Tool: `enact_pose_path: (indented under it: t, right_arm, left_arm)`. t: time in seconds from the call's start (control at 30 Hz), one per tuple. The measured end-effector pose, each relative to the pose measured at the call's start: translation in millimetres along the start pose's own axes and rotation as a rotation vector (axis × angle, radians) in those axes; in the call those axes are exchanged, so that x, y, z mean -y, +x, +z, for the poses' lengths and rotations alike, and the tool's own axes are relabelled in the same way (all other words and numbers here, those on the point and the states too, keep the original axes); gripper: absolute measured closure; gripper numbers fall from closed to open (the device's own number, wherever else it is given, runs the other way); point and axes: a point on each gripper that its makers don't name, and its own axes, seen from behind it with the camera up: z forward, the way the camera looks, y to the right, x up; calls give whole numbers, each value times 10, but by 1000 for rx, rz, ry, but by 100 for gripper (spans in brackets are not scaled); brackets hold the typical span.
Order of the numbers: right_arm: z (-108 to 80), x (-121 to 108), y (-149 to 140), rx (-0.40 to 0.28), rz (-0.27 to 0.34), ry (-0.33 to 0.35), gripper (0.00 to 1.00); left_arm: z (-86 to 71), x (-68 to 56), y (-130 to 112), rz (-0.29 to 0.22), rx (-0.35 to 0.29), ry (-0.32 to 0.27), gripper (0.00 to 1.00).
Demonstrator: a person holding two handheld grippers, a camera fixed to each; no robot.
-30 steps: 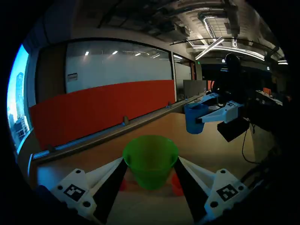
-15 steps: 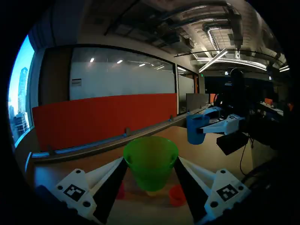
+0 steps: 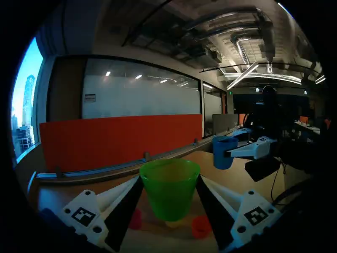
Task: Pour water
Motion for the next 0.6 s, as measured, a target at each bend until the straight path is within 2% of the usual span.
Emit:
enact_pose_path:
  t: [0.6]
  right_arm:
    - [16,-43,63,-6,-15,-5,11]
  left_arm:
    - [23,-33,-84,10,22,-17,14]
